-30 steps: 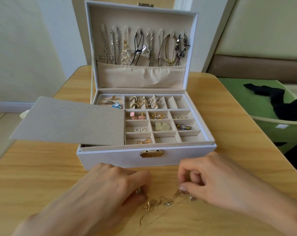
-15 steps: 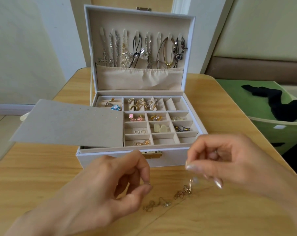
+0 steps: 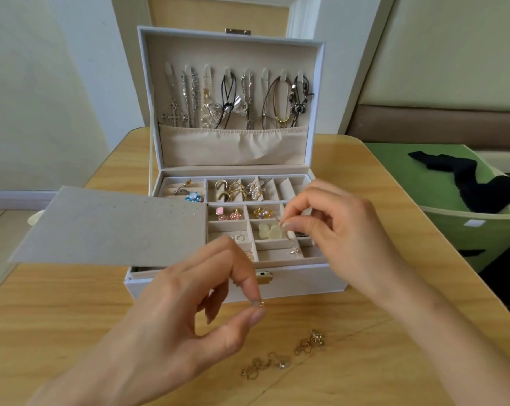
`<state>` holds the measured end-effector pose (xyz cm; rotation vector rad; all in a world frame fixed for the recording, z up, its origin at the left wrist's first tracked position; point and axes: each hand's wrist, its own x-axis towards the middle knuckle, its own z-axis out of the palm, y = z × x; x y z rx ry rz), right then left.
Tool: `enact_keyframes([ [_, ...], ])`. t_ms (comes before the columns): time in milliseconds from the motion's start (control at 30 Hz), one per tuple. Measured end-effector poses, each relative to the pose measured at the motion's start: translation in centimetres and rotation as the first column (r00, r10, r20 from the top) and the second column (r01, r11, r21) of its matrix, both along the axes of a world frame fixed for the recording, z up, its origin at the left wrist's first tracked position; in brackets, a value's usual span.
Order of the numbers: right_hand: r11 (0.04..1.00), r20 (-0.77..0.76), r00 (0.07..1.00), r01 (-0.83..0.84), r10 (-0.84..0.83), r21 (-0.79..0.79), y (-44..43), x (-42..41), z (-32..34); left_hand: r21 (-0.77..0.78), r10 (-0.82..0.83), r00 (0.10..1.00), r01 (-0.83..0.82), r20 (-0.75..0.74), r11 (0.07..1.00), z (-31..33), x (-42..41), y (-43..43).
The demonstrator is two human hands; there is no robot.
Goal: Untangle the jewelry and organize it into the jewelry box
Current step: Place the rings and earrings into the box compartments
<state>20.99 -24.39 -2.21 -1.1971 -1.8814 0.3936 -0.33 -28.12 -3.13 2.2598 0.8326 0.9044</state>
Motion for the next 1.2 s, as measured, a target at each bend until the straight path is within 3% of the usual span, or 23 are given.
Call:
enact_keyframes([
  [300,0.99,0.332,0.943,-0.034,-0.013,0.134,0.0,-0.3,-0.6,-0.054,0.055,0.998,-0.053,0.039,0.997,-0.5,0.2,0.1],
  [433,0.989,0.402,0.915,-0.023,-0.038,0.144,0.1,-0.4,-0.9,-0.112,0.098,0.985,-0.082,0.139,0.99,0.1,0.8,0.3],
  [500,0.993,0.299,0.954,-0.022,-0.014,0.117,-0.1,-0.4,-0.5,-0.177,0.109,0.969,-0.07,0.222,0.982,0.5,1.4,0.7],
  [567,0.993,-0.042,0.995,-0.094,0.091,-0.073,-0.5,-0.2,0.7,-0.219,0.127,0.952,-0.066,0.278,0.973,1.1,2.1,1.4],
  [633,0.918,-0.384,0.906,-0.296,0.181,-0.265,-1.1,0.1,2.1,-0.233,0.166,0.947,-0.103,0.274,0.967,1.8,3.0,2.1],
  [700,0.88,-0.461,0.868,-0.354,0.183,-0.318,-1.2,0.0,2.5,-0.207,0.21,0.951,-0.164,0.225,0.965,2.2,3.8,3.1],
  [833,0.948,-0.269,0.963,-0.105,0.021,-0.3,-0.5,0.0,1.3,-0.116,0.28,0.957,-0.271,0.076,0.956,2.3,5.3,4.8],
  [1033,0.98,-0.131,0.991,0.016,-0.043,-0.198,0.0,0.2,0.6,0.082,0.306,0.948,-0.299,-0.086,0.951,2.0,5.2,5.7],
  [1200,0.991,0.007,0.999,0.032,-0.032,-0.132,0.1,0.7,0.6,-0.11,0.204,0.978,-0.207,-0.036,0.972,1.9,4.4,5.6],
])
